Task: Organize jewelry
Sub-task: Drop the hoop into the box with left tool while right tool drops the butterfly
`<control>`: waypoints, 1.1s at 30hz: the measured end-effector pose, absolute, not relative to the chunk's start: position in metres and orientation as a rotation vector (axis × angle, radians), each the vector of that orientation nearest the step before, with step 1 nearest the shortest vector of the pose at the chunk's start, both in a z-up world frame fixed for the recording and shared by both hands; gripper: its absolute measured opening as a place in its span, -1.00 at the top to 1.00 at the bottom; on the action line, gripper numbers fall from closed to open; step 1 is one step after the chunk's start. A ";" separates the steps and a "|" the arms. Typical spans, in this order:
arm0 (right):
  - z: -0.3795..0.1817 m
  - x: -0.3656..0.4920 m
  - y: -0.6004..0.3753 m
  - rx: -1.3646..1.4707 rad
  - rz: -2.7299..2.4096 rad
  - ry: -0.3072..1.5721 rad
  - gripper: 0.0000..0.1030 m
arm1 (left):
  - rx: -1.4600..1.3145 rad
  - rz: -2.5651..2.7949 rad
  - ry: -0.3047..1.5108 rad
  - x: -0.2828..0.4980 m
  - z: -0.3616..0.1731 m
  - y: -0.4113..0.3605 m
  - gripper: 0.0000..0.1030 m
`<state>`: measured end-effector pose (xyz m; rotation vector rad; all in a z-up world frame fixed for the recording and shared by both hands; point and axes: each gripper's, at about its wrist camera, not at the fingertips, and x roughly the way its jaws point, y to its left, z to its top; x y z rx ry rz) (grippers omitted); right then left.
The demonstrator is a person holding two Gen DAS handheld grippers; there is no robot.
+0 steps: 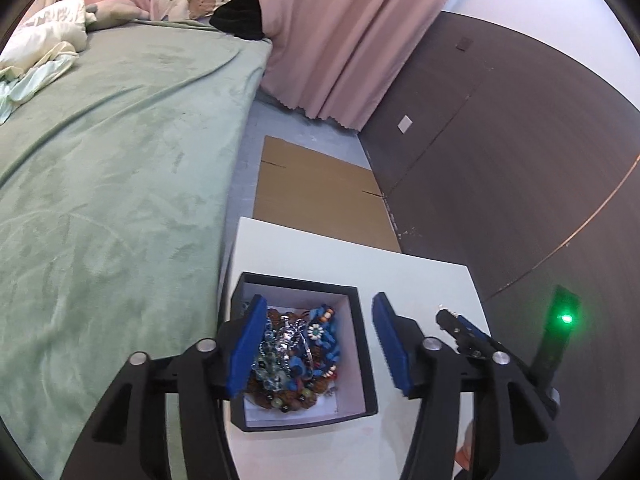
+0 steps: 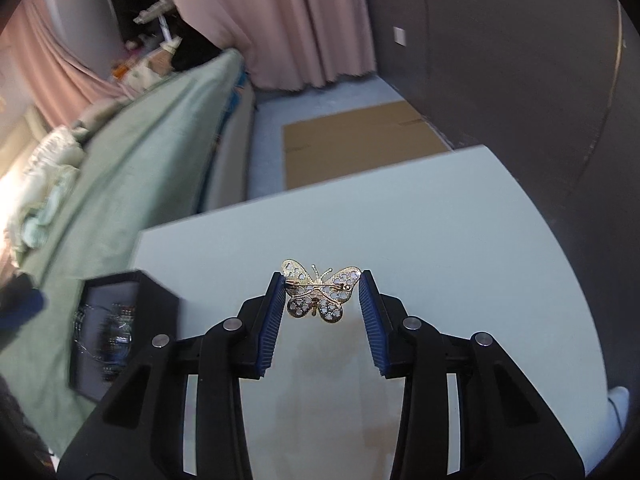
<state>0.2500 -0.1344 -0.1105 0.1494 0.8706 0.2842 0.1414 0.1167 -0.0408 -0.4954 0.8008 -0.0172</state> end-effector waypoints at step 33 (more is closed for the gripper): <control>-0.066 0.196 -0.084 0.282 0.724 0.856 -0.56 | -0.541 0.134 0.785 0.122 -0.038 0.147 -0.83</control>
